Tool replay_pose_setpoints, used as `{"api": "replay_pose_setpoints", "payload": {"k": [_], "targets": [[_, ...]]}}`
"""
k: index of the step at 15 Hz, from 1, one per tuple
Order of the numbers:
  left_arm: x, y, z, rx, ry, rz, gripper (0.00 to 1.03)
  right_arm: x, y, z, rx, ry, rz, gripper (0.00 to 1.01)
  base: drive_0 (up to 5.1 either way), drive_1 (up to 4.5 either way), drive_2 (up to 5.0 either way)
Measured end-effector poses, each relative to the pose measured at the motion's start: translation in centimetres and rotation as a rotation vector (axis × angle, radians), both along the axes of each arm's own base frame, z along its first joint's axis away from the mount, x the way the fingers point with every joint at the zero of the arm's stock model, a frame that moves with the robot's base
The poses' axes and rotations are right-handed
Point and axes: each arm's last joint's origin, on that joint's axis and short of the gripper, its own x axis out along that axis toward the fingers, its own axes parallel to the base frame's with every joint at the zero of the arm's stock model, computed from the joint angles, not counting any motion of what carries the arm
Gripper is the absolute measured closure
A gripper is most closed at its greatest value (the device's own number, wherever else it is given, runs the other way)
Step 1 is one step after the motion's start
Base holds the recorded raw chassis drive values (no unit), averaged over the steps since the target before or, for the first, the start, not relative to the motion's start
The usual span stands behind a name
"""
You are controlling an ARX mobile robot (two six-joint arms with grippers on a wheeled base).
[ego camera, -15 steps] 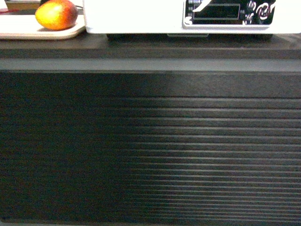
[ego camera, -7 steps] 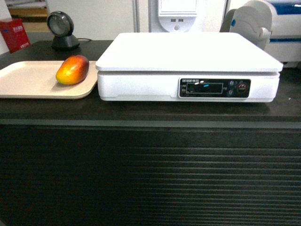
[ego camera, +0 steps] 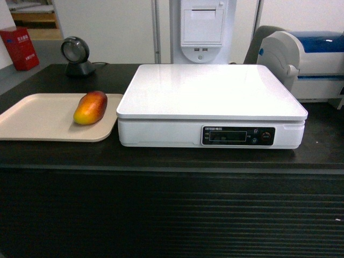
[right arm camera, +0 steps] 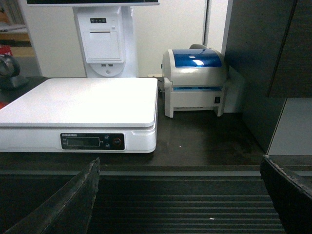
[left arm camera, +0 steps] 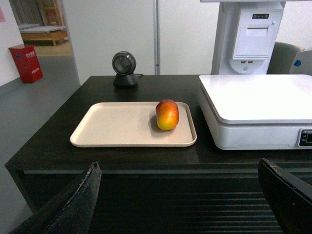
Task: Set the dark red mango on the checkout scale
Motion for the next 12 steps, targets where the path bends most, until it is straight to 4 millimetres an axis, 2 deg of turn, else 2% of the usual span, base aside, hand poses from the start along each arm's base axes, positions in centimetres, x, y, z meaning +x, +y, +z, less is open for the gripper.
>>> {"api": "replay_pose_setpoints", "payload": {"k": [12], "targets": [[0.0,0.0,-0.01,0.0,0.001,0.0,0.05,0.0,0.0,-0.01,0.0,0.002,0.001,0.03,0.0,0.0,0.0]]}}
